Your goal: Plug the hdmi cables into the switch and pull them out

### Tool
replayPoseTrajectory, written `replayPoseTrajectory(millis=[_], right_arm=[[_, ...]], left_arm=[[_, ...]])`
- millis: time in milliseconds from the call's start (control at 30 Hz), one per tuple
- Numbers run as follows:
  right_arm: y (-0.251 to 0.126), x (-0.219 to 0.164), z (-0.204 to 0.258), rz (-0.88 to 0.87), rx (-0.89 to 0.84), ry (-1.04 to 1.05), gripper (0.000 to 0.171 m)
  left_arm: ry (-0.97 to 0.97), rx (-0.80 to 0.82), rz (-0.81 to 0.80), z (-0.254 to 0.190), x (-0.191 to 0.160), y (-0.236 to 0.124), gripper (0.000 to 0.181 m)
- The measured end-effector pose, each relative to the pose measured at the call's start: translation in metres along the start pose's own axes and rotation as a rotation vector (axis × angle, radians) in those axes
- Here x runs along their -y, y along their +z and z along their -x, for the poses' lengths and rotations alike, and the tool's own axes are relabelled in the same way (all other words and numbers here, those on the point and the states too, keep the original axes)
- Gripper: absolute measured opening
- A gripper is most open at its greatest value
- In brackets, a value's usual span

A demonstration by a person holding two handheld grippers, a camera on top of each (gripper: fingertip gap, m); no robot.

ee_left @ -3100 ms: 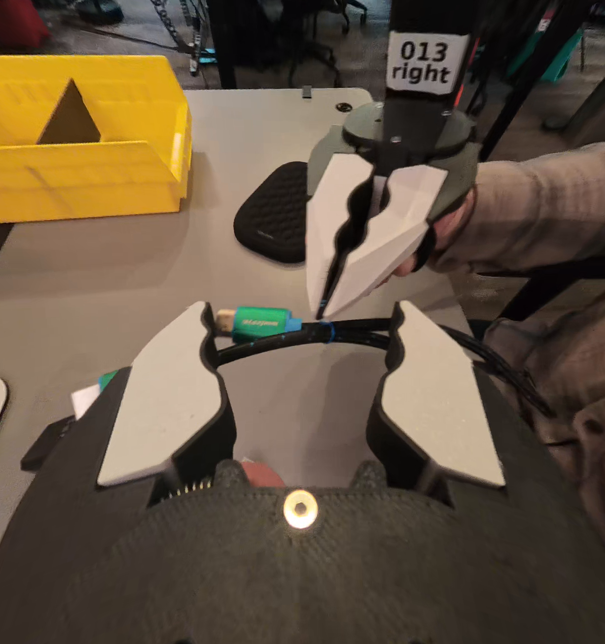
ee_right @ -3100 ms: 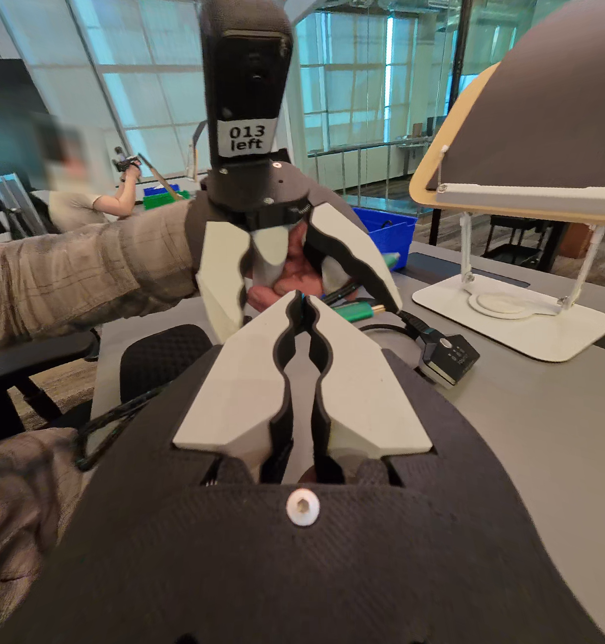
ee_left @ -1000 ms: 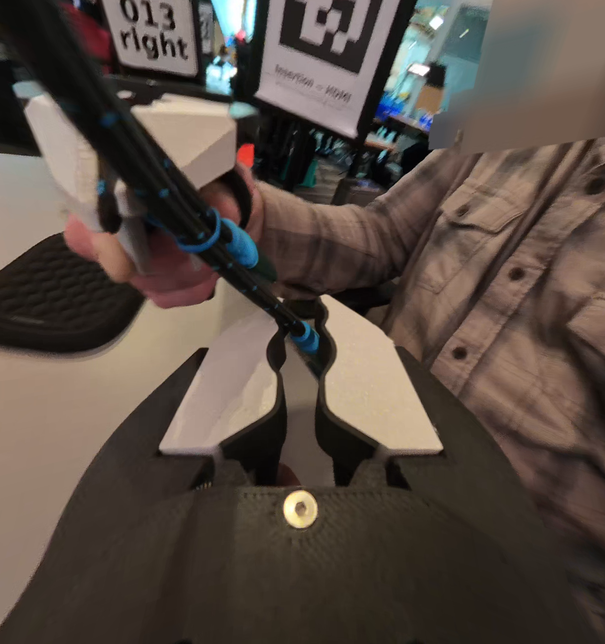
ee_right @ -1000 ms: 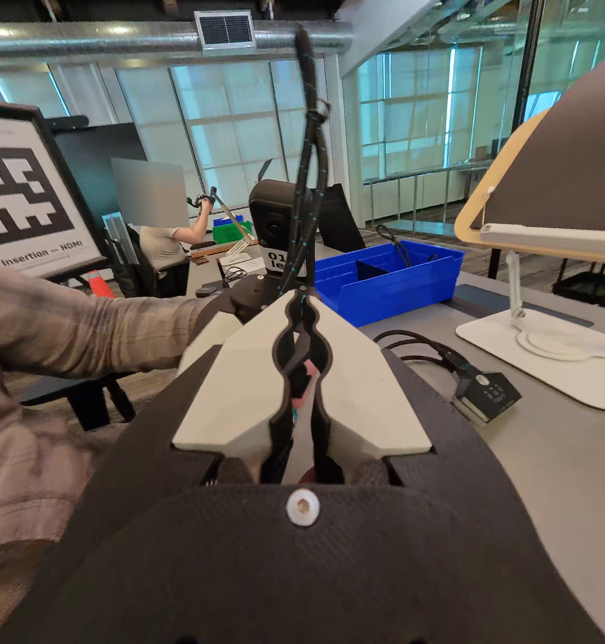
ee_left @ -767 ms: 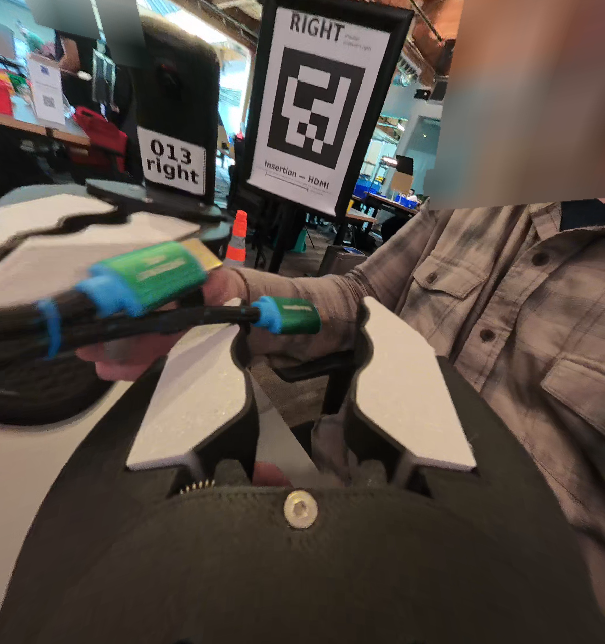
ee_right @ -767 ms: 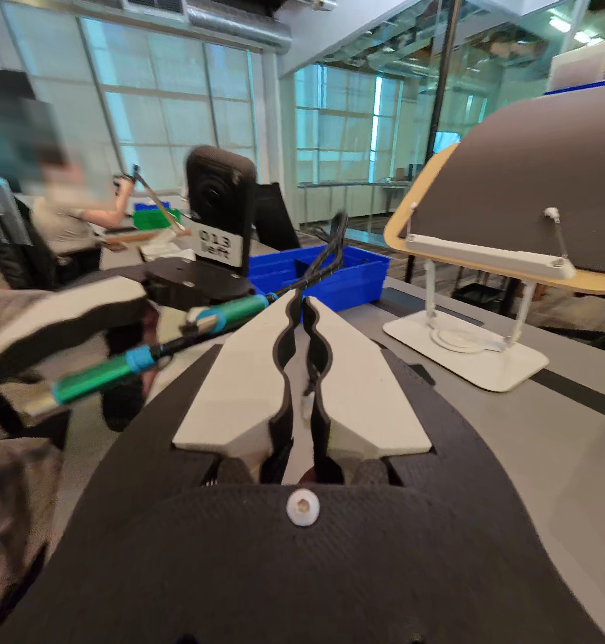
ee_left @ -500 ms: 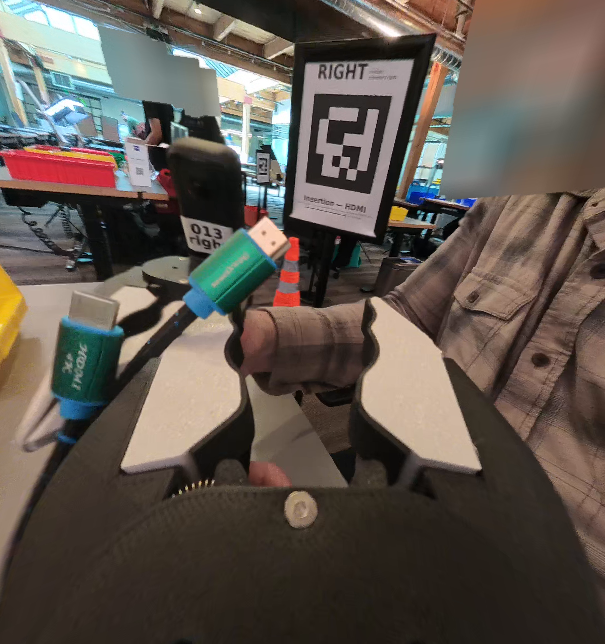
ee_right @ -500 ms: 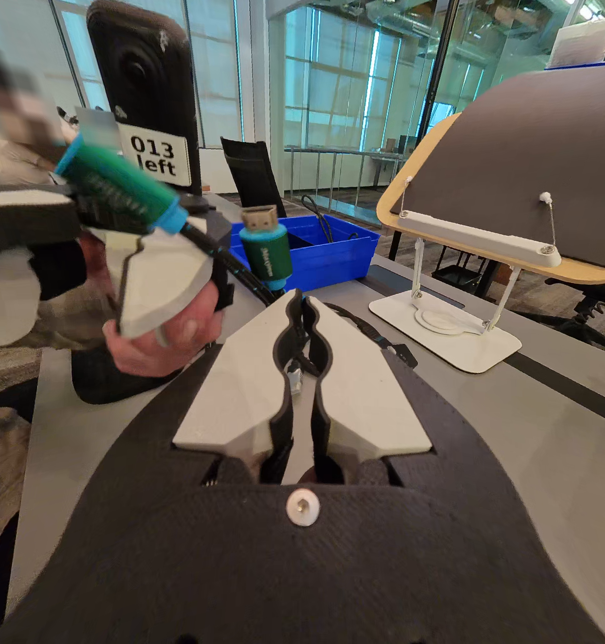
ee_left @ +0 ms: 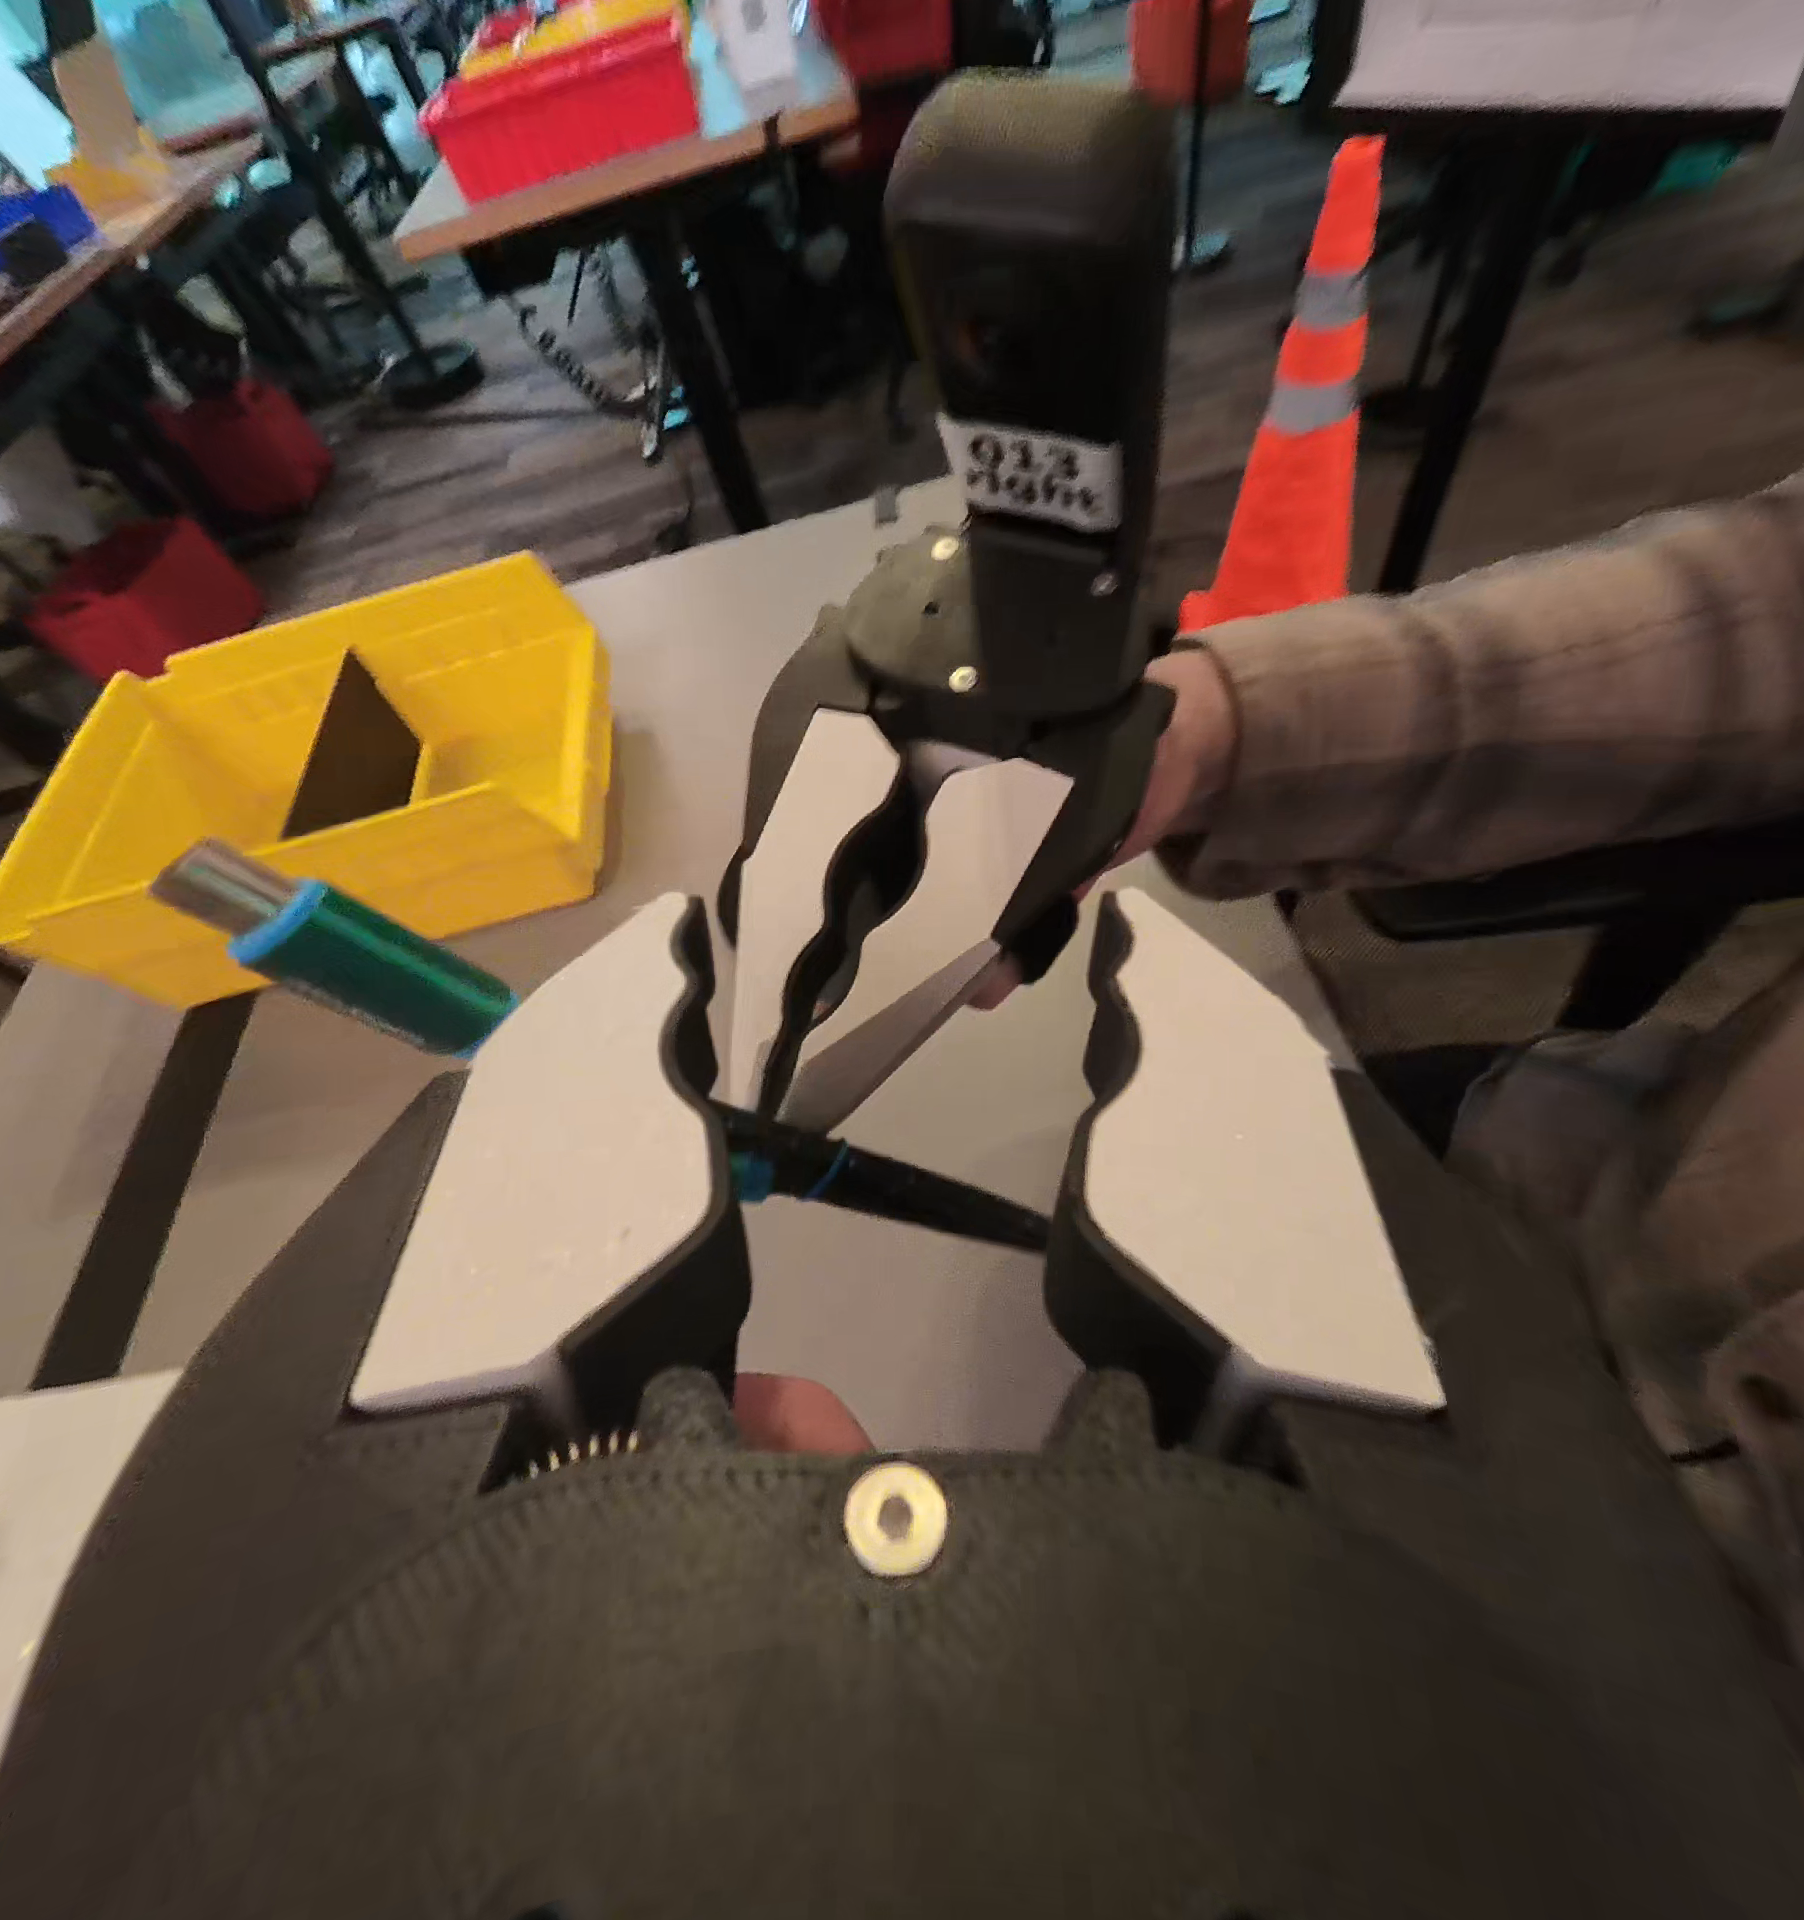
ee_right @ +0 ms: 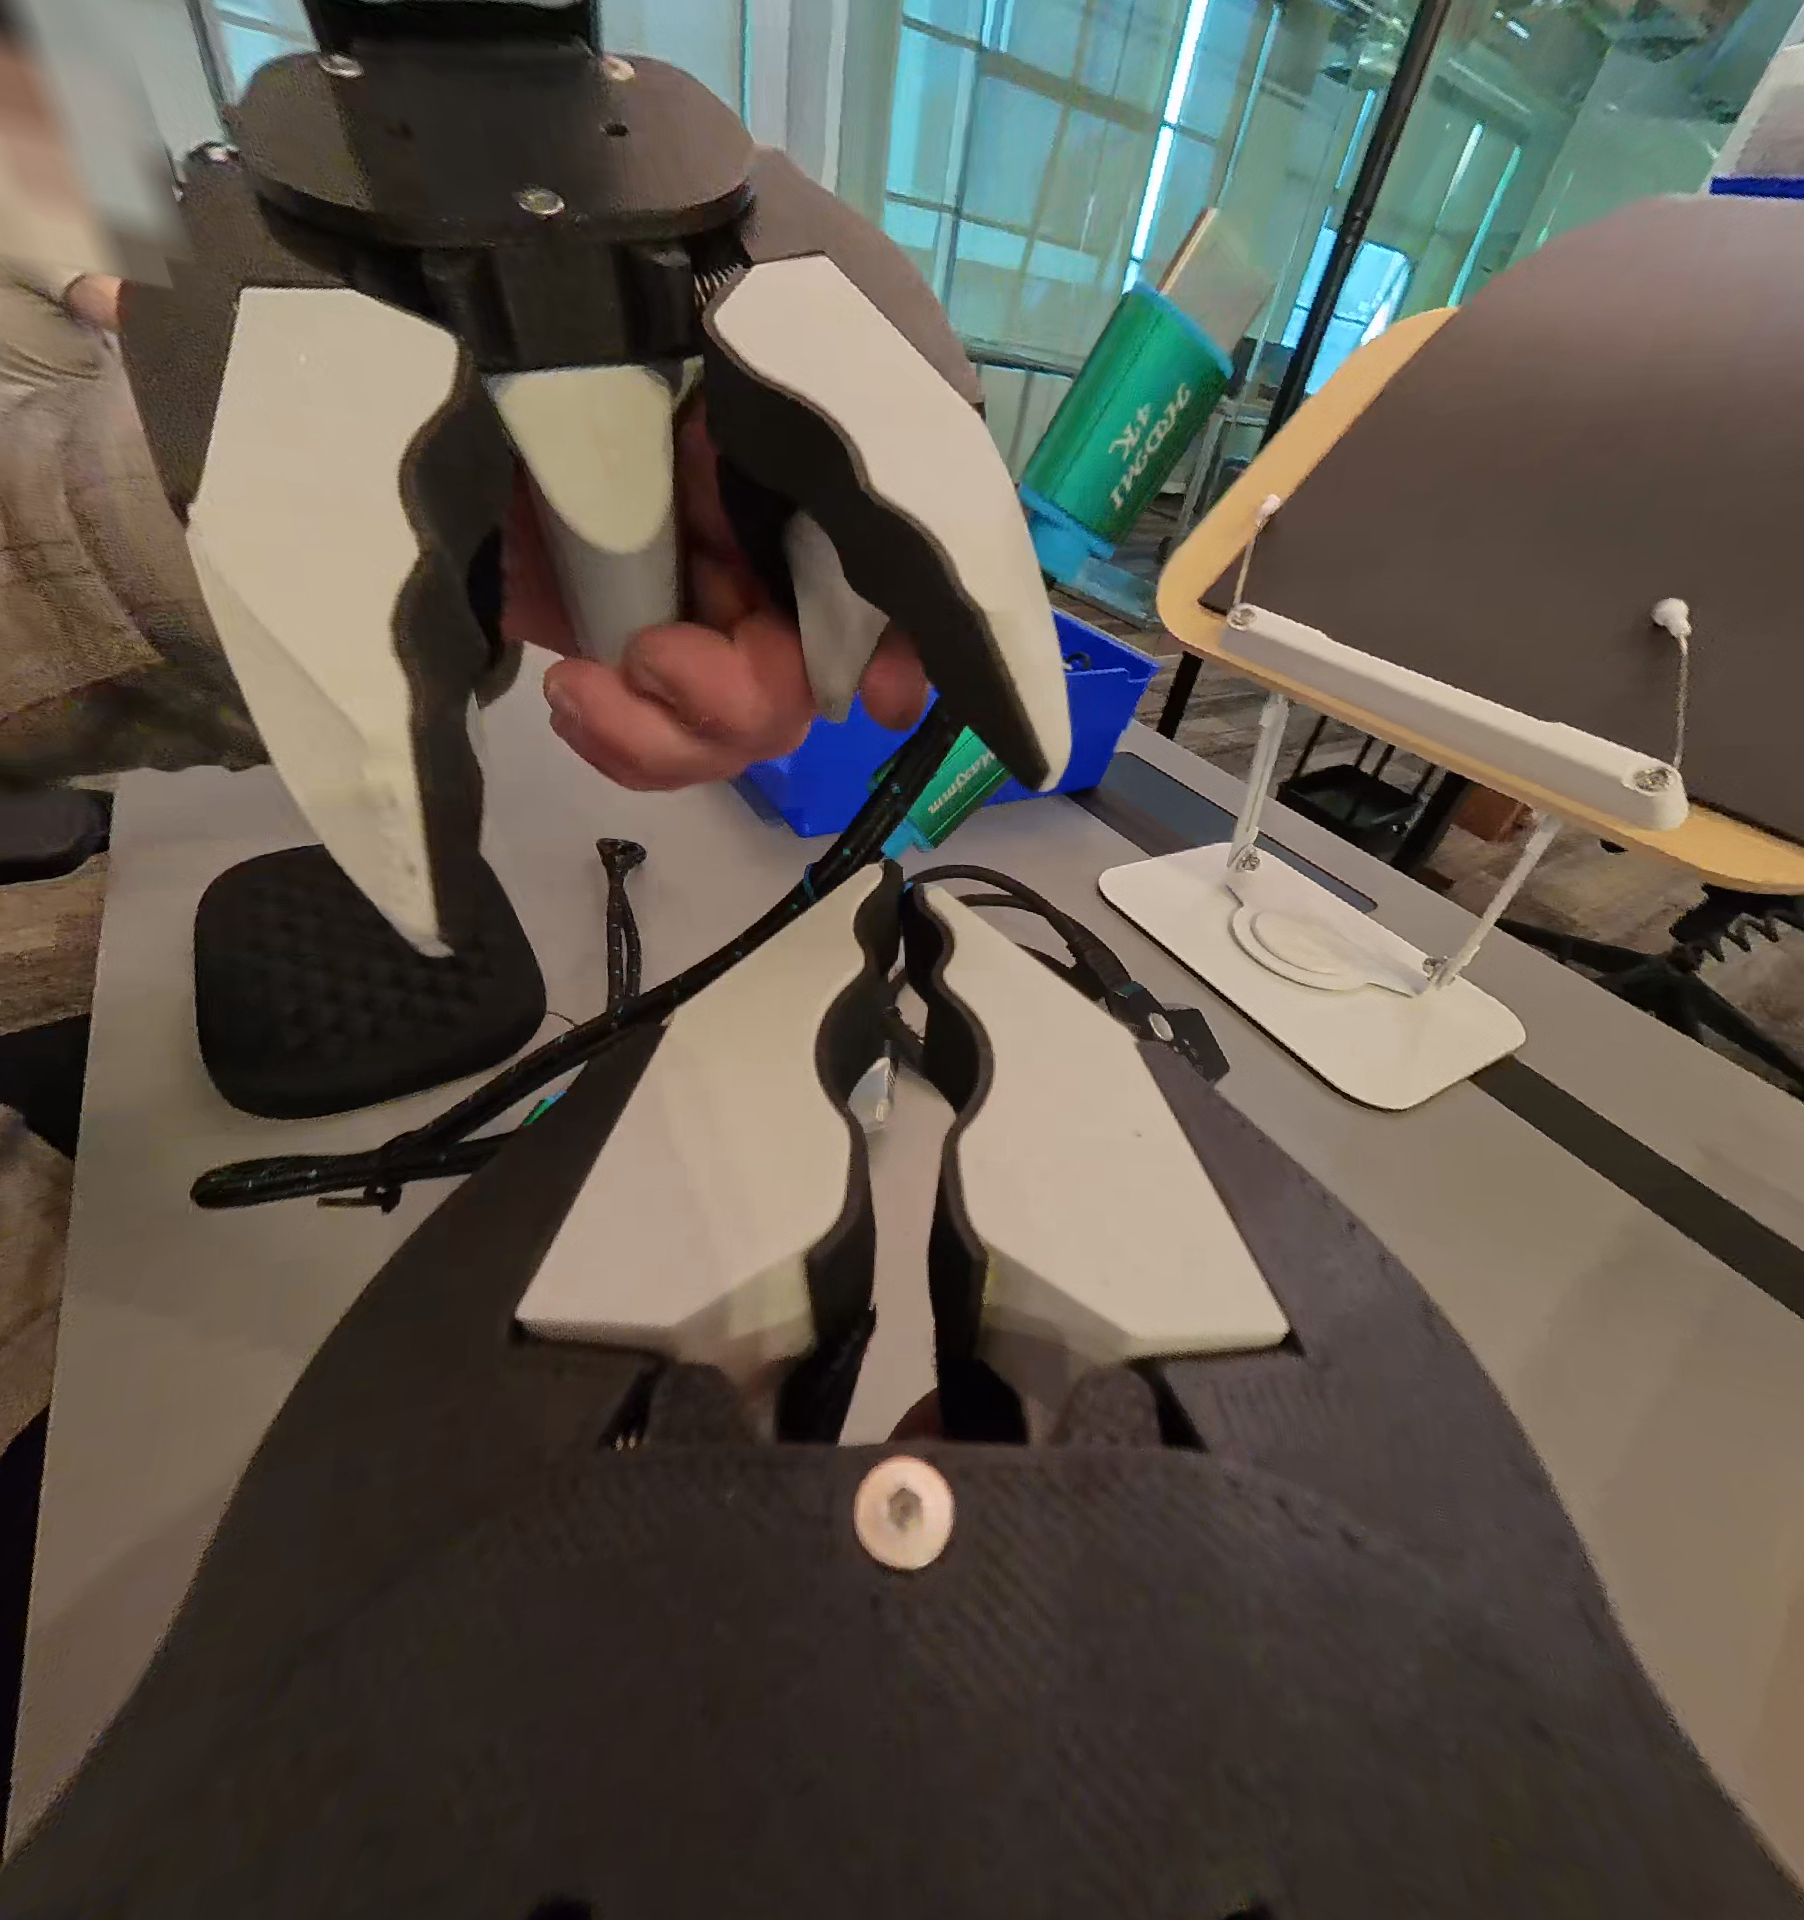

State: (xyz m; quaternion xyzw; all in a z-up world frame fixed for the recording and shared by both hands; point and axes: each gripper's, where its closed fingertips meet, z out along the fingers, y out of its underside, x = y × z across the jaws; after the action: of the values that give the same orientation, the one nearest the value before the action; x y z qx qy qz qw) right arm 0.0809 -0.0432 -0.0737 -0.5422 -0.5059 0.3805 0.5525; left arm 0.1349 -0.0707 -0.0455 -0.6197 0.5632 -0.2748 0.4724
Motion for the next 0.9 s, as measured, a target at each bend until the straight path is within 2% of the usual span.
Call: replayPoseTrajectory(millis=[267,300,333,367,633,733,833,900], right_arm=[[-0.005,0.001,-0.006,-0.017,-0.005,0.027,0.000],[-0.006,0.001,-0.006,-0.022,-0.003,0.027,0.000],[-0.006,0.002,-0.005,-0.029,0.010,0.037,0.000],[-0.006,0.002,-0.003,-0.031,0.023,0.041,0.000],[-0.004,0.007,0.005,-0.085,0.086,0.112,0.000],[-0.009,0.016,0.007,-0.160,0.143,0.191,0.000],[-0.019,0.027,0.001,-0.252,0.189,0.287,0.000],[-0.024,0.029,0.001,-0.273,0.224,0.320,0.000]], left_arm=[[0.194,0.129,0.299,0.029,-0.042,-0.002,0.074],[0.219,0.148,0.327,0.033,-0.045,-0.002,0.076],[0.252,0.186,0.360,0.039,-0.049,-0.002,0.087],[0.285,0.192,0.385,0.042,-0.053,-0.003,0.087],[0.340,0.098,0.381,0.040,-0.054,-0.004,0.087],[0.393,0.090,0.419,0.038,-0.053,-0.007,0.094],[0.430,0.132,0.410,0.046,-0.049,-0.016,0.098],[0.526,0.233,0.405,0.059,-0.042,-0.024,0.096]])
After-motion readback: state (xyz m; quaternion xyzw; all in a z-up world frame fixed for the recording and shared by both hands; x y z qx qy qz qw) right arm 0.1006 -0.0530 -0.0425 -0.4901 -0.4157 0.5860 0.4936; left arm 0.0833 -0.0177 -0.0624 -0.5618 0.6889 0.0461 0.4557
